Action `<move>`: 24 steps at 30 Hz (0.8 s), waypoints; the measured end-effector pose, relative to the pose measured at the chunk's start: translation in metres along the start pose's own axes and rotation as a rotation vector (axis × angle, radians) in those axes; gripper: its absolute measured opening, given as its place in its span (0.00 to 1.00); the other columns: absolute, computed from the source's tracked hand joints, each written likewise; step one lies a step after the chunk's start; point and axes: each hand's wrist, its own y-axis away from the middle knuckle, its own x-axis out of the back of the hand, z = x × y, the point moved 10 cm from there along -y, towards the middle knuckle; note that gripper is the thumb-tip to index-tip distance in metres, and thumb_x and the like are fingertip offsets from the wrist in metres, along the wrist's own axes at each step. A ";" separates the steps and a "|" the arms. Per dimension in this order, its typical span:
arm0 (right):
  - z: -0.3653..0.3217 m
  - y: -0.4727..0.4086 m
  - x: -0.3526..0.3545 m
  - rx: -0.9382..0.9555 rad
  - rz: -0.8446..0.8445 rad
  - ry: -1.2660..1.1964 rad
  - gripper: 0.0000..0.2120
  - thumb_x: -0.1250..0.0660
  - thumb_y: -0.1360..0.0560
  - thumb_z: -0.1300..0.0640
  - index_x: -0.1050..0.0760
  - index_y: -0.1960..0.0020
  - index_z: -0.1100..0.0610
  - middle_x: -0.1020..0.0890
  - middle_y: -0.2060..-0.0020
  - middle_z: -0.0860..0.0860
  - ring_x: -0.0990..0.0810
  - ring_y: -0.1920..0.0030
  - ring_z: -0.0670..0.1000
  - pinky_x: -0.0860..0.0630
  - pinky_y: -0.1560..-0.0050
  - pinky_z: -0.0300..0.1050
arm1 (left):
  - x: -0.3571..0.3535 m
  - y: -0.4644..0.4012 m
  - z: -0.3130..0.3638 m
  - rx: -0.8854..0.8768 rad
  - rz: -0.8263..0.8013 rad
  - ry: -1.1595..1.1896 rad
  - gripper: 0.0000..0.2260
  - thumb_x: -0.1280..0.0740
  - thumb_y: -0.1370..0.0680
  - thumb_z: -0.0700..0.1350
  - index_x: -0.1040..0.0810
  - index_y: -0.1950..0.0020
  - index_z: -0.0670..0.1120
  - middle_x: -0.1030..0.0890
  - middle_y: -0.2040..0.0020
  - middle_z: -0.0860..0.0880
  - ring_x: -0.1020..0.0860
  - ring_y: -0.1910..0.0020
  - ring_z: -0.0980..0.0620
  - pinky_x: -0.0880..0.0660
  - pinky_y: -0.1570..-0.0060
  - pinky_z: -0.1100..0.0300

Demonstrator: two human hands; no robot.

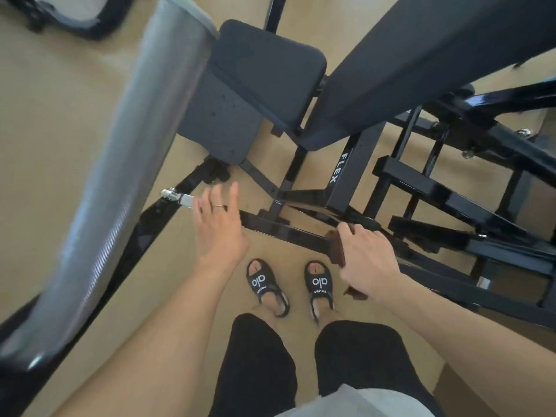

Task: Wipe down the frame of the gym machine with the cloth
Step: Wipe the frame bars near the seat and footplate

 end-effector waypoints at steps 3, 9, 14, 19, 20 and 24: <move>-0.040 -0.021 0.002 0.079 -0.005 0.036 0.39 0.23 0.29 0.44 0.39 0.26 0.53 0.23 0.36 0.55 0.22 0.37 0.57 0.25 0.37 0.51 | -0.015 0.001 -0.056 0.193 -0.104 0.010 0.52 0.26 0.26 0.42 0.63 0.17 0.49 0.57 0.16 0.42 0.57 0.17 0.44 0.59 0.21 0.44; -0.151 -0.069 0.019 0.220 0.092 0.023 0.31 0.24 0.29 0.50 0.36 0.34 0.57 0.20 0.43 0.57 0.19 0.43 0.58 0.26 0.45 0.51 | -0.029 0.005 -0.057 0.187 -0.202 0.171 0.53 0.29 0.27 0.33 0.66 0.18 0.49 0.68 0.18 0.46 0.64 0.18 0.46 0.56 0.21 0.52; -0.226 -0.100 0.031 0.273 0.202 0.038 0.23 0.27 0.25 0.50 0.34 0.38 0.58 0.19 0.50 0.55 0.20 0.53 0.54 0.28 0.55 0.48 | -0.027 0.001 -0.067 0.160 -0.169 0.209 0.47 0.35 0.25 0.29 0.61 0.17 0.51 0.64 0.17 0.50 0.61 0.18 0.51 0.53 0.20 0.54; -0.233 -0.104 0.028 0.292 0.243 0.003 0.30 0.27 0.26 0.50 0.35 0.32 0.59 0.20 0.46 0.57 0.18 0.49 0.57 0.27 0.53 0.50 | -0.024 -0.002 -0.072 0.166 -0.161 0.227 0.46 0.35 0.25 0.28 0.59 0.16 0.49 0.62 0.17 0.52 0.59 0.18 0.53 0.52 0.20 0.56; -0.223 -0.100 0.025 0.295 0.217 -0.019 0.32 0.25 0.28 0.50 0.36 0.31 0.58 0.20 0.45 0.57 0.18 0.49 0.57 0.25 0.51 0.50 | -0.024 -0.001 -0.073 0.169 -0.165 0.233 0.46 0.36 0.26 0.28 0.59 0.16 0.49 0.61 0.17 0.53 0.58 0.18 0.54 0.51 0.20 0.56; -0.143 -0.063 0.017 0.200 0.126 -0.064 0.38 0.21 0.31 0.50 0.37 0.29 0.56 0.20 0.42 0.55 0.18 0.47 0.56 0.23 0.46 0.49 | -0.019 0.003 -0.073 0.180 -0.185 0.266 0.45 0.37 0.26 0.28 0.58 0.16 0.48 0.60 0.16 0.53 0.57 0.18 0.55 0.48 0.21 0.56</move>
